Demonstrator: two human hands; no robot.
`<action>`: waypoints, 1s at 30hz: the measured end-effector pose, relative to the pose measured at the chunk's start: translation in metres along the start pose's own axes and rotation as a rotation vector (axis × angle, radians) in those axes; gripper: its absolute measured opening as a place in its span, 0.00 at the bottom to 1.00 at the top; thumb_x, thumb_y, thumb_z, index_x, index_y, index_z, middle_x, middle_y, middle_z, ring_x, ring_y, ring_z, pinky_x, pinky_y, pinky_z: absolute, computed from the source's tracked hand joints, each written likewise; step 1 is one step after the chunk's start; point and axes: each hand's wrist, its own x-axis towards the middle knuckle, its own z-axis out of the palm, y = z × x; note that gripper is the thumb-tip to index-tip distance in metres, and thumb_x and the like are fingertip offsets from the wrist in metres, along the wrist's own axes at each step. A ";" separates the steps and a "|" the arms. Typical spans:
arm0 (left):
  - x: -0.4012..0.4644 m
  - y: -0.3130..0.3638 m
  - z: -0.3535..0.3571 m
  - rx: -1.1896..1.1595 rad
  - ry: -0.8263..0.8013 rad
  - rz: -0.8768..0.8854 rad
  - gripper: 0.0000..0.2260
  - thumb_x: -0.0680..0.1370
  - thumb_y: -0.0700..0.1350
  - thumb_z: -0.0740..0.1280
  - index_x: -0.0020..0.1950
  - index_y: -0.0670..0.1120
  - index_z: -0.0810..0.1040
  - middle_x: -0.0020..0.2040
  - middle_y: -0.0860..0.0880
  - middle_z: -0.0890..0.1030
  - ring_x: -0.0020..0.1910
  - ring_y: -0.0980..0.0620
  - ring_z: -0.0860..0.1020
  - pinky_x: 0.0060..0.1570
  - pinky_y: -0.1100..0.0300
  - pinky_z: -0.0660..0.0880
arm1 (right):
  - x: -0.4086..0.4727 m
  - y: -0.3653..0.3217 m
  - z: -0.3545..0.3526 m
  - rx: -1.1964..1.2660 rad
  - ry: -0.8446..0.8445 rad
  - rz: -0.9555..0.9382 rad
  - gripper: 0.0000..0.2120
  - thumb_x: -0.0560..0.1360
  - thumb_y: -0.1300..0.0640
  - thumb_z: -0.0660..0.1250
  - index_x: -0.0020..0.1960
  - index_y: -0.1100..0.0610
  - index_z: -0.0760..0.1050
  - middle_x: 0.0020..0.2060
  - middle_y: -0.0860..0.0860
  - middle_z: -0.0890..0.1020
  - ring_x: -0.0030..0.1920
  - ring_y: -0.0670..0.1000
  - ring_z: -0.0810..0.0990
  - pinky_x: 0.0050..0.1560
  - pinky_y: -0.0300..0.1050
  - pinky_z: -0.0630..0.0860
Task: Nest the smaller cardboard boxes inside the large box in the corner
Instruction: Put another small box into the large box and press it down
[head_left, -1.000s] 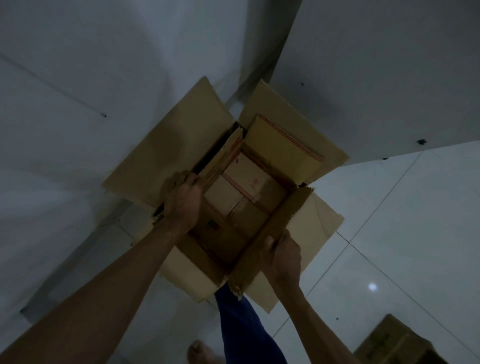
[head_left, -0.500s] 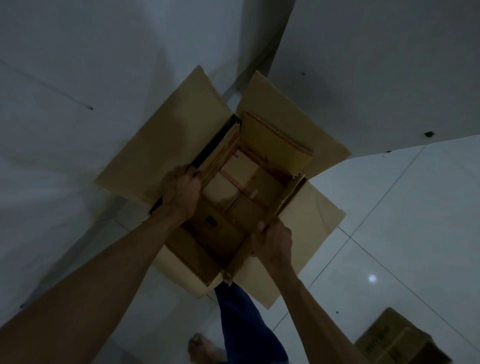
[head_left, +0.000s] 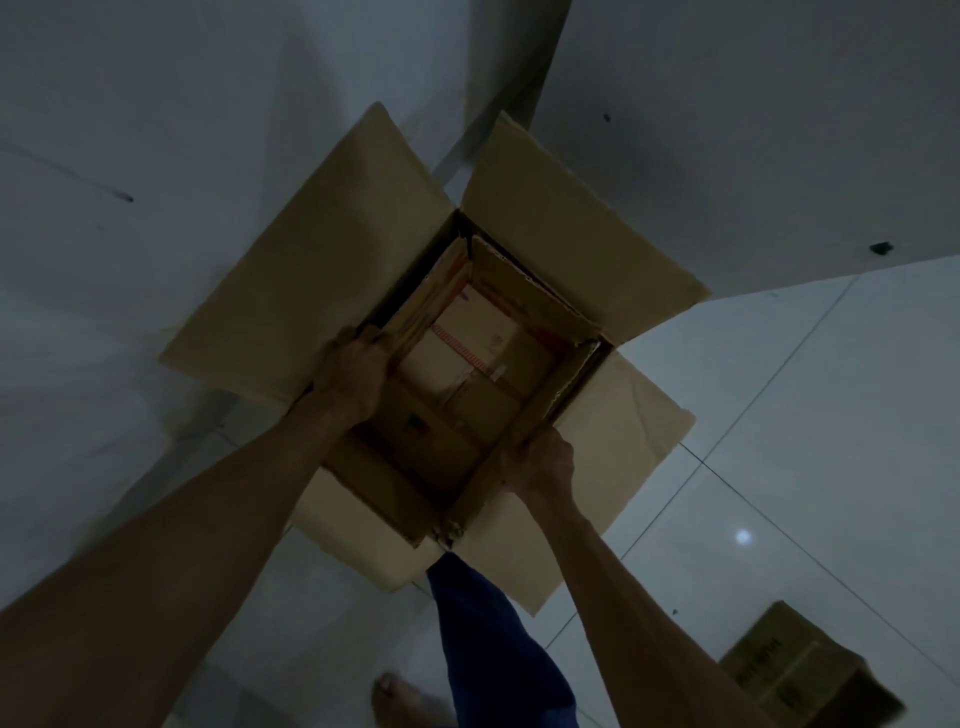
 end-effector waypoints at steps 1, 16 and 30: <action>0.003 -0.001 0.002 -0.012 0.000 0.005 0.19 0.77 0.37 0.68 0.68 0.42 0.74 0.67 0.42 0.74 0.64 0.40 0.74 0.59 0.49 0.74 | 0.004 0.002 -0.001 0.006 0.008 -0.002 0.06 0.80 0.60 0.65 0.46 0.61 0.75 0.41 0.57 0.84 0.44 0.60 0.87 0.46 0.50 0.85; 0.021 -0.017 0.021 -0.209 -0.059 0.153 0.26 0.80 0.38 0.62 0.79 0.46 0.67 0.73 0.40 0.71 0.71 0.38 0.70 0.70 0.46 0.70 | 0.021 0.022 -0.003 0.009 0.009 0.112 0.18 0.79 0.60 0.66 0.68 0.56 0.72 0.49 0.55 0.83 0.48 0.59 0.86 0.53 0.58 0.84; 0.048 -0.023 0.055 -0.104 -0.217 0.175 0.26 0.83 0.42 0.58 0.82 0.51 0.57 0.79 0.44 0.61 0.73 0.40 0.70 0.69 0.47 0.73 | 0.042 0.010 0.035 -0.283 0.163 0.122 0.10 0.77 0.63 0.65 0.57 0.61 0.79 0.56 0.56 0.83 0.54 0.56 0.84 0.45 0.46 0.78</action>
